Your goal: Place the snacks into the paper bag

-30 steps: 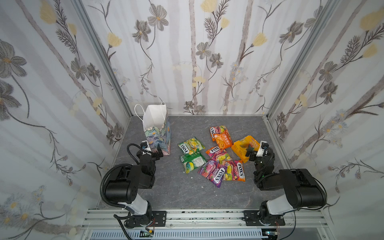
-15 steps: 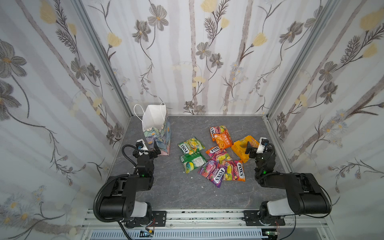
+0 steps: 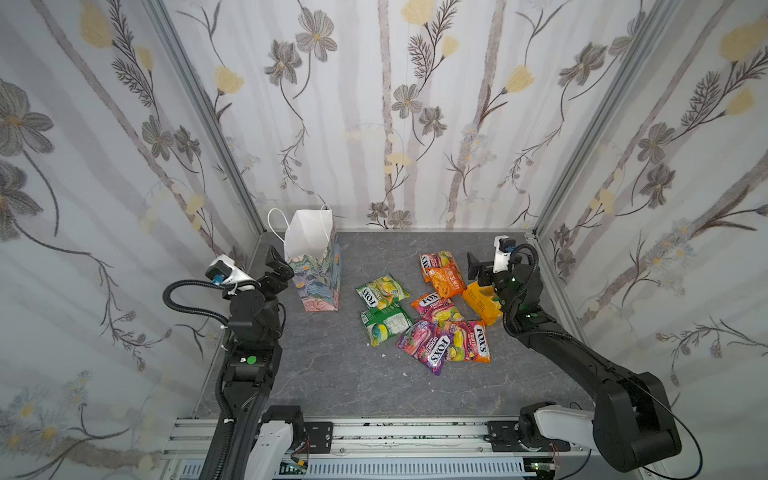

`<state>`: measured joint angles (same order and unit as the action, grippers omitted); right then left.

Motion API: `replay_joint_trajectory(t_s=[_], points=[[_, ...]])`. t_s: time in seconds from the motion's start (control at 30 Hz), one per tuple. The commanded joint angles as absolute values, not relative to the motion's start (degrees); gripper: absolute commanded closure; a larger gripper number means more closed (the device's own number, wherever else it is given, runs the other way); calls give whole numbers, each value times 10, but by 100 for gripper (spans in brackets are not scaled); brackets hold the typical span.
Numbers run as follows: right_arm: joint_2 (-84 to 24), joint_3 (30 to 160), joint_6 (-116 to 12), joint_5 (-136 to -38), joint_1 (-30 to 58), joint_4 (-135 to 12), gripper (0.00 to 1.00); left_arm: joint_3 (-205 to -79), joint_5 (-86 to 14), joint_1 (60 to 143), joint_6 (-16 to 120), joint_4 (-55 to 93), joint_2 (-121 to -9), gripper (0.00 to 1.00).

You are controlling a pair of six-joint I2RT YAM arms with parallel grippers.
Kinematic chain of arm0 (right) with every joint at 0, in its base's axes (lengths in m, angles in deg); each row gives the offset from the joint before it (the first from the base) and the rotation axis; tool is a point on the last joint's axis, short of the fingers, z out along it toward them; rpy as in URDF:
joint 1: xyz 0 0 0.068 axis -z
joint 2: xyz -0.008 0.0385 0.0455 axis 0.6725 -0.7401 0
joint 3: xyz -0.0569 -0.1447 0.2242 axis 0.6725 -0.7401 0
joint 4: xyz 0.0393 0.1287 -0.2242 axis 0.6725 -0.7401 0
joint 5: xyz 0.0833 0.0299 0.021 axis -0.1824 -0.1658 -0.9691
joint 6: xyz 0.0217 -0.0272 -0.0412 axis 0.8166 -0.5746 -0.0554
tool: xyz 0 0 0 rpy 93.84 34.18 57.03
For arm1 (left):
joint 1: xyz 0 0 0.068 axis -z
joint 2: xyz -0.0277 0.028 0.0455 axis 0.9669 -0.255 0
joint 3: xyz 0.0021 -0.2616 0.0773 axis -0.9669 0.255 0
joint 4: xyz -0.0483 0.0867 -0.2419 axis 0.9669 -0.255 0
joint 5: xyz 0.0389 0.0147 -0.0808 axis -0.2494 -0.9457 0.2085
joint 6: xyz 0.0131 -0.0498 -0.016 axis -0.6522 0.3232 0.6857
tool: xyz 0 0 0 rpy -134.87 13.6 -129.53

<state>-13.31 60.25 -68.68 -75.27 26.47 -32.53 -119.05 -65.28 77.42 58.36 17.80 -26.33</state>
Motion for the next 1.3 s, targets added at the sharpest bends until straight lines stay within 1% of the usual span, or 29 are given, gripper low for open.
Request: replay_joint_trajectory(t_s=[0.0,0.17,0.27,0.33,0.4,0.6,0.73,0.9,1.03,1.27], points=[[-122,646,-684,-794,253,-423,0,-1340,-645,774,559,-14,-330,0],[-103,679,-658,-842,249,-471,1,-1530,-614,758,504,-75,-434,0],[-89,678,-648,-867,246,-478,1,-1633,-541,736,496,-129,-512,0],[-81,677,-645,-876,244,-487,1,-1669,-491,722,495,-146,-548,0],[-73,678,-646,-879,244,-502,1,-1670,-460,711,492,-141,-573,0],[-55,679,-657,-893,244,-540,1,-1662,-457,665,479,-143,-611,0],[-54,678,-660,-921,244,-545,2,-1644,-401,618,484,-109,-626,0],[-60,683,-656,-964,243,-543,4,-1645,-312,616,449,-85,-673,0],[-61,681,-652,-981,243,-540,5,-1644,-275,616,450,-75,-704,0],[-53,665,-647,-975,244,-525,5,-1658,-284,616,434,-118,-732,0]])
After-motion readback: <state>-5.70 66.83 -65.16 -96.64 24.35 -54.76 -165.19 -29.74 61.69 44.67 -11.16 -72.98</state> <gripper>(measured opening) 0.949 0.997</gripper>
